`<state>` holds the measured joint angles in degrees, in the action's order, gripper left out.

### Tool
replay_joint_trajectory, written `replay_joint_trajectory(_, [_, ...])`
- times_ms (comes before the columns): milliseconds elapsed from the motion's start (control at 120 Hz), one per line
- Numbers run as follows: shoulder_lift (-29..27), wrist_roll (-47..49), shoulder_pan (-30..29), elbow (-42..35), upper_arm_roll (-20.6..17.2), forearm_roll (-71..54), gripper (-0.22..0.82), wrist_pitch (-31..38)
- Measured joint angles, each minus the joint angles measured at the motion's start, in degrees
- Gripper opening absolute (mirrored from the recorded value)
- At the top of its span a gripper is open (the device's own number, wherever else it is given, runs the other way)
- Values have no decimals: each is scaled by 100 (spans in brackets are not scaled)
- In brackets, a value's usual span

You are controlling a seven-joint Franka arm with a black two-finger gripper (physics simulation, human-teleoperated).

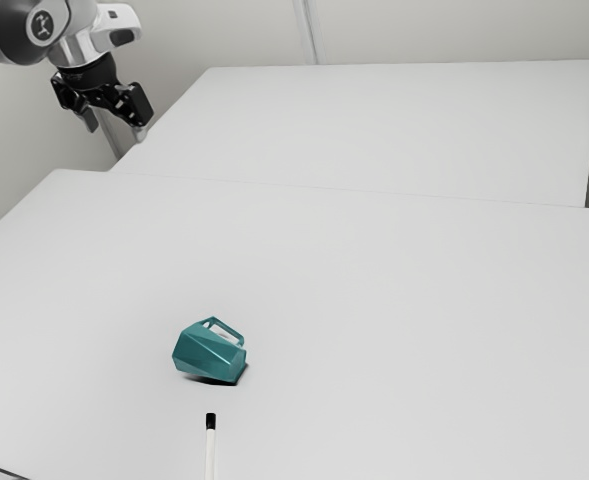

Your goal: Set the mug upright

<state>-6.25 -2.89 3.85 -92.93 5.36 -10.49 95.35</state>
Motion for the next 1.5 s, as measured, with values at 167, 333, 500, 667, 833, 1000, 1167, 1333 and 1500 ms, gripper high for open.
replay_joint_trajectory(167, [13, -77, -19, -39, 0, 10, 60, 45])
replay_joint_trajectory(333, [33, -135, -15, -37, 25, 34, 60, 73])
replay_joint_trajectory(500, [37, -99, -29, -360, 182, 639, 60, 45])
replay_joint_trajectory(667, [-9, 128, -396, -1393, 367, 1603, 60, 39])
replay_joint_trajectory(833, [127, 308, -504, -2022, 707, 2189, 60, 57])
replay_joint_trajectory(1000, [499, 428, -742, -2342, 818, 2762, 60, 56])
replay_joint_trajectory(1167, [957, 513, -955, -2518, 910, 3253, 60, 76])
replay_joint_trajectory(1333, [1384, 566, -798, -2484, 923, 3819, 60, 128])
replay_joint_trajectory(1500, [1568, 609, -794, -2697, 950, 4338, 60, 65])
